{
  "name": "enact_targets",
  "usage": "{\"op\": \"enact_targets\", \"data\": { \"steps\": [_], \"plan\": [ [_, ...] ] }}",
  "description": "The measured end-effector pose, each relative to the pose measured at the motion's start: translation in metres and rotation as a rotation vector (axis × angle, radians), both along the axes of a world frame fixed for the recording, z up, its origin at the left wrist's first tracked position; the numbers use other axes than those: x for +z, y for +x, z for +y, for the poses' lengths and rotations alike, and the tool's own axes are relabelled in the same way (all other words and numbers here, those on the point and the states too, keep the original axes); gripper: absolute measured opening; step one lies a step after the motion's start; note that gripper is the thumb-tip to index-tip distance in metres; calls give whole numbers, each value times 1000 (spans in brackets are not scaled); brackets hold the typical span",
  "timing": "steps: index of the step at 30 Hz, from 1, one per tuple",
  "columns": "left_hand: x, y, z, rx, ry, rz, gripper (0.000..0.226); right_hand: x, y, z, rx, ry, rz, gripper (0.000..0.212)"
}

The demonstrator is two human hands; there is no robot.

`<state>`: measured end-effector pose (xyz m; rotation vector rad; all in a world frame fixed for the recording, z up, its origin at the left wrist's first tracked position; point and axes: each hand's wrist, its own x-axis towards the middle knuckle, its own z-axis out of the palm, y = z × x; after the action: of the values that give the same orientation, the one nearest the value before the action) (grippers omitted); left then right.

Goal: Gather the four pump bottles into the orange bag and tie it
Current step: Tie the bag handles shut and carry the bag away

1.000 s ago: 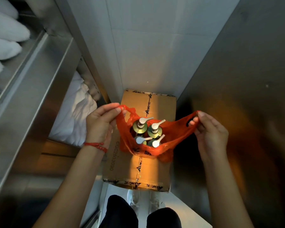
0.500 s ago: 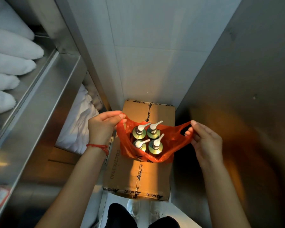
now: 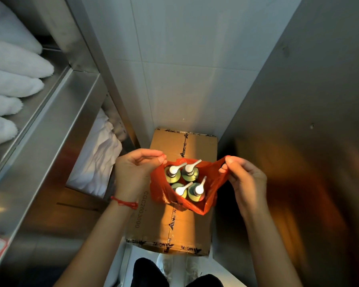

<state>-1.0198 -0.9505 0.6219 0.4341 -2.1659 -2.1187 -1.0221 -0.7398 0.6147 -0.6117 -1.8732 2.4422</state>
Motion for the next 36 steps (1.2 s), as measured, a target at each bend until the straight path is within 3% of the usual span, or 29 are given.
{"op": "enact_targets", "data": {
  "steps": [8,13,16,20,24,31,36],
  "plan": [
    [-16,-23,20,-153,-138,36,29,-6,-20,-30,193,163,36,6],
    [-25,-41,16,-168,-272,114,31,-13,-35,-39,224,259,110,13],
    [-31,-51,12,-158,-326,145,25,-18,-41,-42,218,265,113,12],
    [-43,-60,6,-106,-364,109,38,-23,-46,-43,207,269,118,12],
    [-53,-57,-12,-61,-294,50,51,-26,-50,-39,180,258,115,8],
    [-56,-47,-31,3,-227,81,52,-31,-51,-37,175,255,99,10],
    [-60,-51,-38,-106,-434,92,66,-33,-50,-36,168,265,103,10]
  ]
}}
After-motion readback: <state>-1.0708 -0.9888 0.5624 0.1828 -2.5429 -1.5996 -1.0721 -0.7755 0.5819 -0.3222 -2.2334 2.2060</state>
